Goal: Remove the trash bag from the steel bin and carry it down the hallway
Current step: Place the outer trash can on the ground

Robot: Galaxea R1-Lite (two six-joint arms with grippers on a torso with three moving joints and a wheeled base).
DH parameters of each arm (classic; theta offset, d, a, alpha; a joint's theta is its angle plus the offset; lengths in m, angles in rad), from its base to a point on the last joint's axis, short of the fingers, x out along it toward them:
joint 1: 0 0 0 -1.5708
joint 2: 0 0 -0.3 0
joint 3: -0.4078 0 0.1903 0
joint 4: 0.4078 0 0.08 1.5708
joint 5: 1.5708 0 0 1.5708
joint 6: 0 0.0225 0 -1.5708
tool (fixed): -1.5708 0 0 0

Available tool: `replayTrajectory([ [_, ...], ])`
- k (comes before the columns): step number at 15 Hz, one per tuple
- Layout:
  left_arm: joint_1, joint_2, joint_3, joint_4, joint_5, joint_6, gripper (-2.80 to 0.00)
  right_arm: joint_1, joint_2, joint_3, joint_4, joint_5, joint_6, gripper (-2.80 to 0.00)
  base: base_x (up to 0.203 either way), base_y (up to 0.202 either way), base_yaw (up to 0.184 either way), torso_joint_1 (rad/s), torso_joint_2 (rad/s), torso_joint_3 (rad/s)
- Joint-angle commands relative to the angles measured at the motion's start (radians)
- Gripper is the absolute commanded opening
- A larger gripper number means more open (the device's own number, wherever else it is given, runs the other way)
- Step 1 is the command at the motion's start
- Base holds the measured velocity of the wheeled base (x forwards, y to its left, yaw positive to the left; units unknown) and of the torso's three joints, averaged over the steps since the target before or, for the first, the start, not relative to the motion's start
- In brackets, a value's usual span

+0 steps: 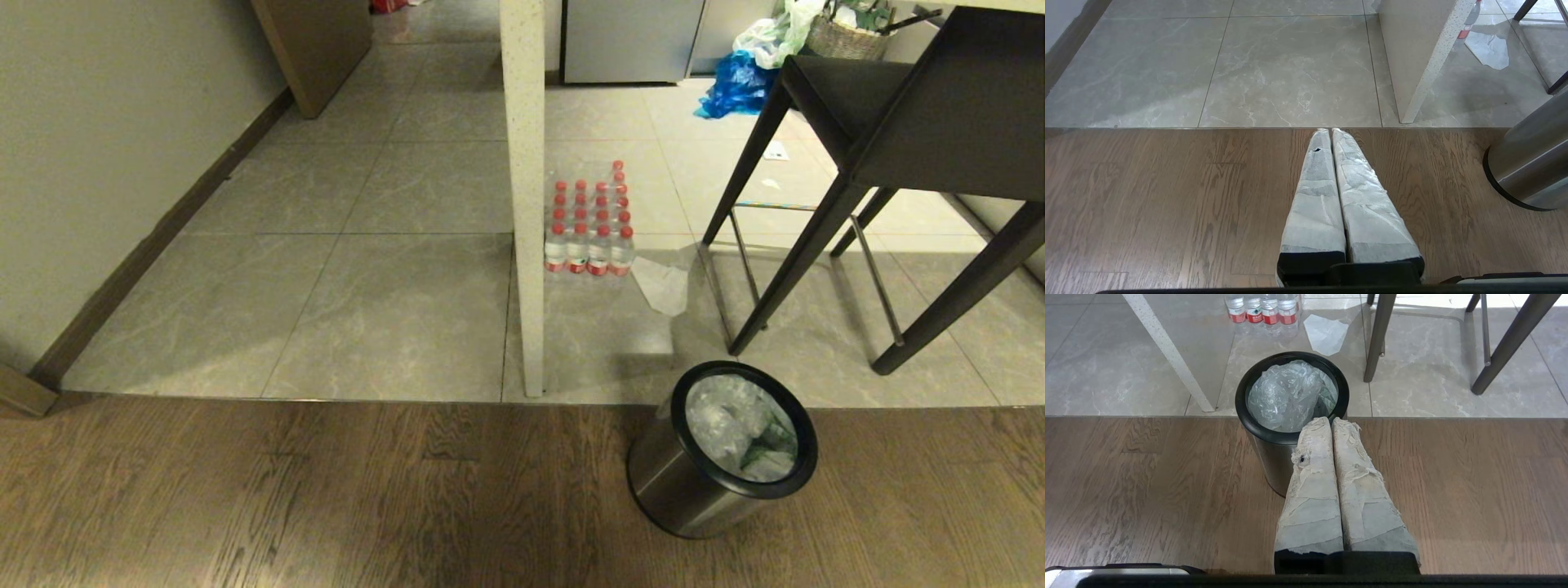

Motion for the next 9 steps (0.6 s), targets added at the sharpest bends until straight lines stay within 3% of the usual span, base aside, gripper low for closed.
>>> replayTrajectory([
  [1, 0.000, 0.000, 0.000, 0.000, 0.001, -0.001, -2.80, 0.000, 0.000, 0.000, 0.000, 0.001, -0.001, -2.80, 0.000, 0.000, 0.000, 0.000, 0.00, 0.000],
  [9, 0.000, 0.000, 0.002, 0.000, 0.001, -0.001, -2.80, 0.000, 0.000, 0.000, 0.000, 0.001, 0.006, -2.80, 0.000, 0.000, 0.000, 0.000, 0.00, 0.000],
])
